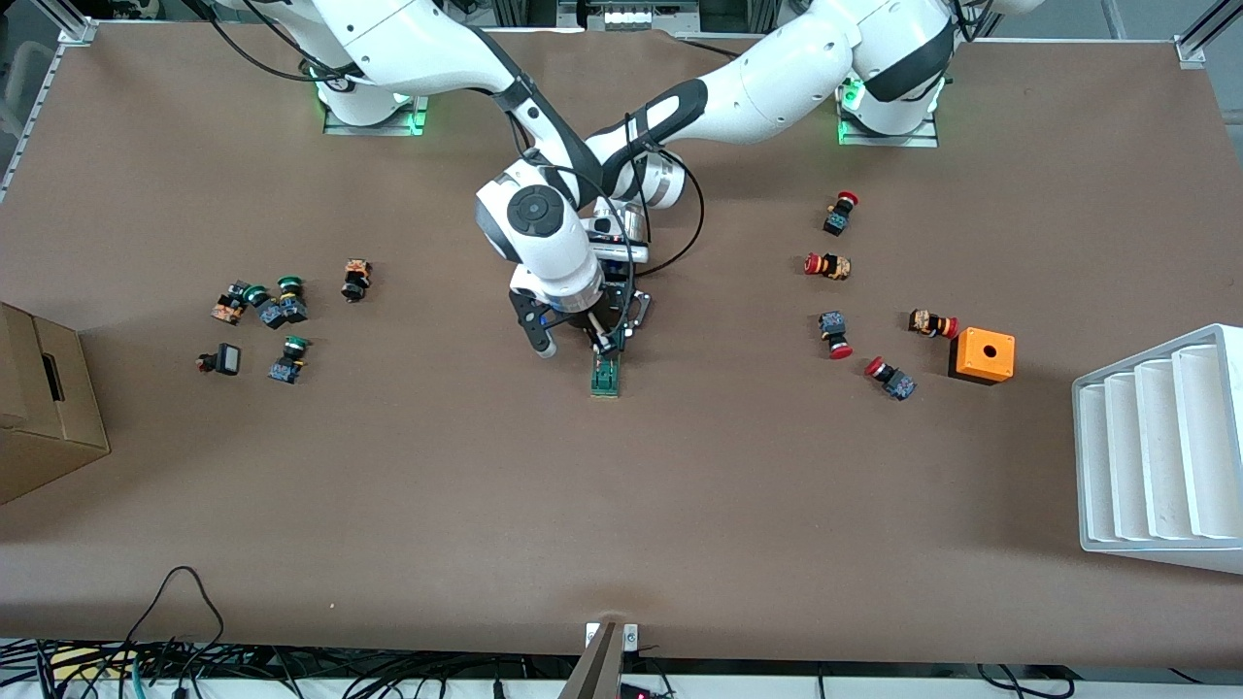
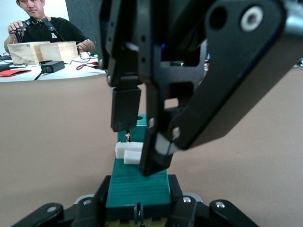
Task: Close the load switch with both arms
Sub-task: 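Hold the switch base with the right gripper and grip the white handle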
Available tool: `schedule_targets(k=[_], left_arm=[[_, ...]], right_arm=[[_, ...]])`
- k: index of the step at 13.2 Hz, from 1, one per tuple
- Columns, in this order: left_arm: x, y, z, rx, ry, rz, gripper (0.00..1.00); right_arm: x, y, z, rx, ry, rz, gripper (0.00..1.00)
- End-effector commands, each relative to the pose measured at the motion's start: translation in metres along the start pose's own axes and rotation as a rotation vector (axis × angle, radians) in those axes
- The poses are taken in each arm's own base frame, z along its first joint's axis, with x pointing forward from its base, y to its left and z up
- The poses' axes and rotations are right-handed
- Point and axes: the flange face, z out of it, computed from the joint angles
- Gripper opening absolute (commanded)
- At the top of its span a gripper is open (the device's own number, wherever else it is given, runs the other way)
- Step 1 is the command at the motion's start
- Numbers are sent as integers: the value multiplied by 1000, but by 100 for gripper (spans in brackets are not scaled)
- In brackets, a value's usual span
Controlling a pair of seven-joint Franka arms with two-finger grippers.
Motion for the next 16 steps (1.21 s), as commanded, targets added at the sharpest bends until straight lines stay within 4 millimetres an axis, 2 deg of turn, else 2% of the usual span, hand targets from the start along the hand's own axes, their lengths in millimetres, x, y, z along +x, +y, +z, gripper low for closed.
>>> schedule_targets(k=[1, 4, 9, 16], left_arm=[[-18, 0, 11, -36, -13, 8, 49], [-18, 0, 11, -36, -13, 6, 49], [-18, 0, 11, -38, -13, 7, 49], [-19, -2, 11, -35, -14, 11, 49]], right_arm=[[-3, 2, 7, 10, 12, 8, 51], [-1, 2, 8, 11, 13, 2, 48], [6, -12, -4, 40, 9, 3, 37], [12, -28, -16, 67, 5, 14, 36]])
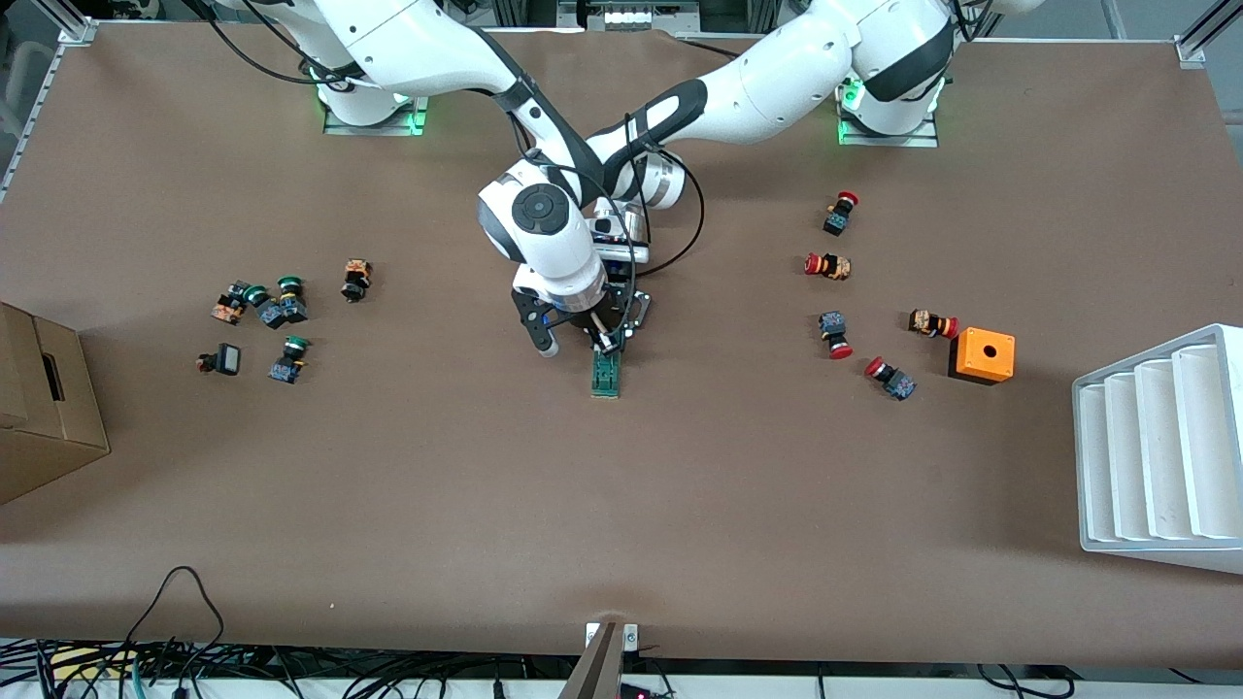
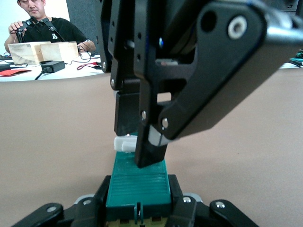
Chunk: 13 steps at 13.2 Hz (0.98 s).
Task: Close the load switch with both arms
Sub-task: 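Hold the switch base with the right gripper and grip the white handle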
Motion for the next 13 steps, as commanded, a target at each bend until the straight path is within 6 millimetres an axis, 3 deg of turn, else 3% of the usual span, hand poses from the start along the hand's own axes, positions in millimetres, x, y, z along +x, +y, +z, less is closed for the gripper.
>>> schedule_targets(k=[1, 9, 13], left_arm=[[-18, 0, 9, -39, -18, 12, 49], [-19, 0, 9, -38, -20, 13, 49], [-19, -1, 11, -36, -18, 15, 49]], right_arm=[[11, -24, -13, 65, -4, 11, 36], [14, -29, -16, 72, -7, 23, 33], [15, -30, -17, 74, -7, 26, 25]])
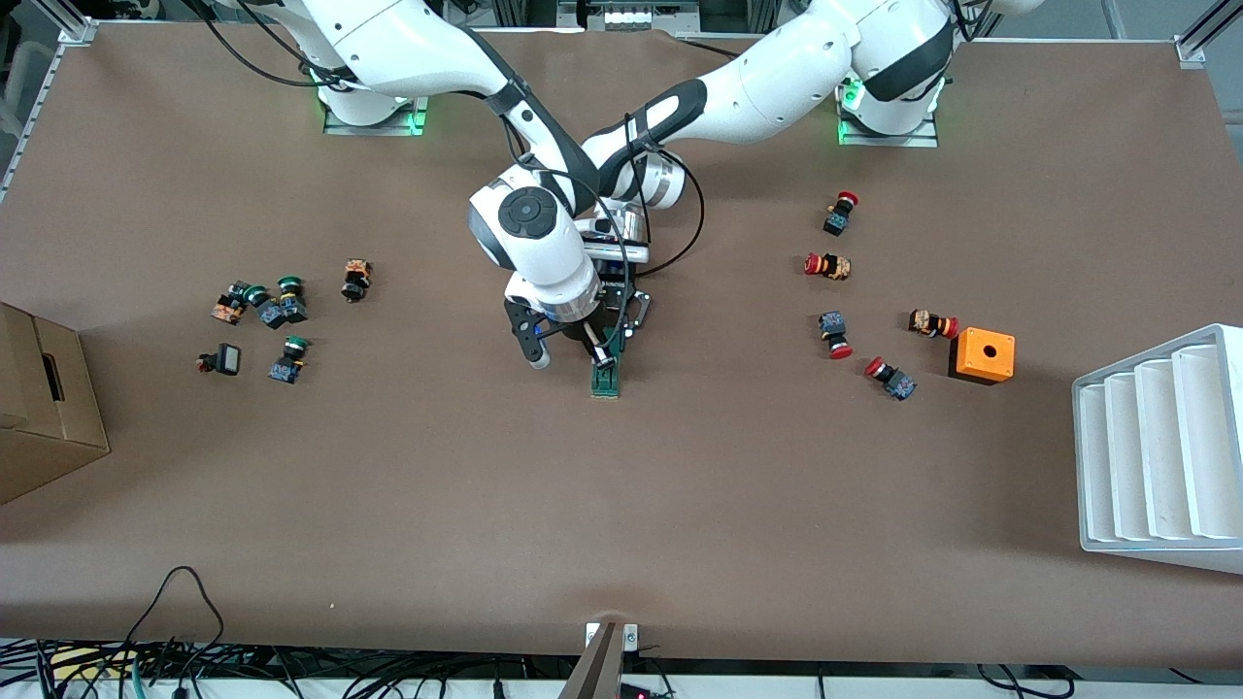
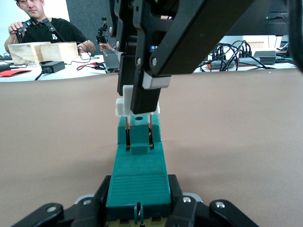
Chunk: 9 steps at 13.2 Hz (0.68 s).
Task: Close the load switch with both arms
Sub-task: 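Push the white handle down into the contacts with the left gripper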
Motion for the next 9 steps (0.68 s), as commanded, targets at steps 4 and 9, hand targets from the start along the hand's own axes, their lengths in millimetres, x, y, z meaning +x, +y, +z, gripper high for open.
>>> schedule_targets(k=[4, 9], left_arm=[[-19, -1, 11, -36, -20, 12, 49], [-19, -1, 11, -36, -20, 12, 49]], right_arm=[[1, -10, 0, 26, -5, 1, 21], [9, -22, 9, 22, -2, 20, 21]])
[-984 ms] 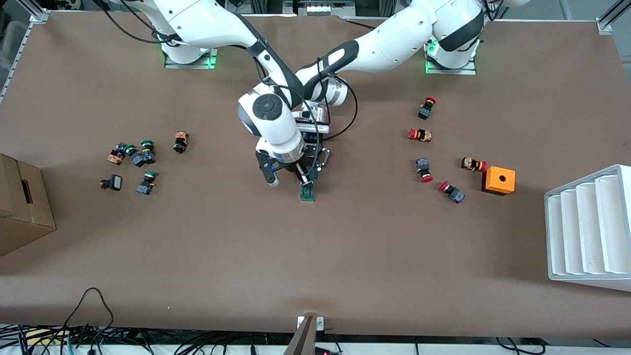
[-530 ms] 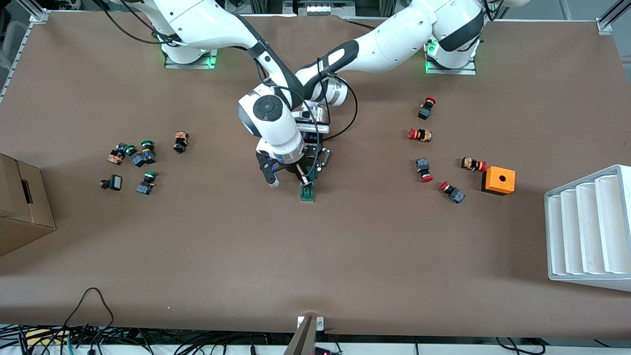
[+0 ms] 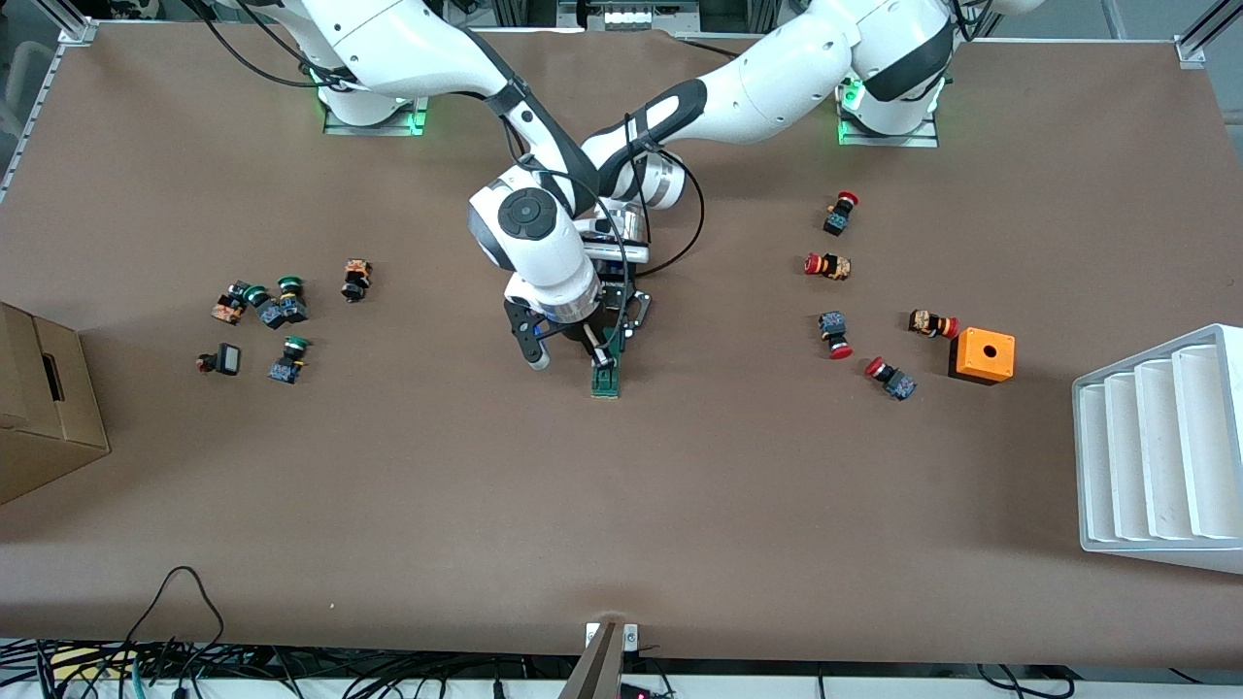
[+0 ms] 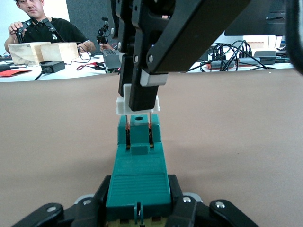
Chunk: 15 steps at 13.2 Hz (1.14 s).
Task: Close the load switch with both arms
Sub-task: 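Push the white handle down into the contacts with the left gripper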
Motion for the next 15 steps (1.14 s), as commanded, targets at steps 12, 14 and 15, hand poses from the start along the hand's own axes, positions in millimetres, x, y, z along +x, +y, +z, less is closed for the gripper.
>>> schedule_targets(k=[12, 14, 15], left_arm=[[-20, -2, 11, -35, -22, 8, 49], [-20, -3, 11, -34, -21, 9, 49], [-21, -3, 10, -35, -23, 9, 49]], right_arm=[[32, -39, 16, 48, 2, 43, 22], [35, -42, 15, 54, 3, 43, 25], [36, -44, 16, 56, 3, 42, 27]])
